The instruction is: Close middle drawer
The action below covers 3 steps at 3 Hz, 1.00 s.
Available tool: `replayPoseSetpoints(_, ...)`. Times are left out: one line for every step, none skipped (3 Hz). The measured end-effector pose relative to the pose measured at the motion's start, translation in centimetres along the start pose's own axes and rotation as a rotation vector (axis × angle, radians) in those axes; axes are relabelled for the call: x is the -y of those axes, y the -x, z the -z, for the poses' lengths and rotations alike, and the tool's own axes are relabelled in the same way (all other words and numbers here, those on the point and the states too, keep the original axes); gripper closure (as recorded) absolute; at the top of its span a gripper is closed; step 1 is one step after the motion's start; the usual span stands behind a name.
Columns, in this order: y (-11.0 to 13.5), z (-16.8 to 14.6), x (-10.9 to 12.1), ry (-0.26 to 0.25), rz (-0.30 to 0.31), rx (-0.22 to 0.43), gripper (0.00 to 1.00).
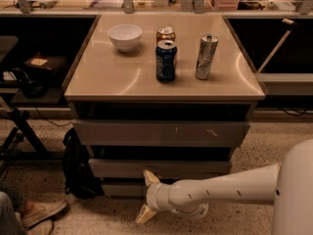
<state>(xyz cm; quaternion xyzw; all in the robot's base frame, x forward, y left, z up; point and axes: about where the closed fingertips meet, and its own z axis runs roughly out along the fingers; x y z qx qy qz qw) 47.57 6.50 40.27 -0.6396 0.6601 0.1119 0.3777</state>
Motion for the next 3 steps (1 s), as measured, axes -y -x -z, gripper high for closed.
replayPoseSetpoints(0.4,1.0,4.6,-0.051,0.009,0.030,0.00)
replayPoseSetpoints(1.5,1.1,8.4,-0.091,0.002,0.057,0.00)
replayPoseSetpoints(1.5,1.1,8.4,-0.093,0.002,0.056,0.00)
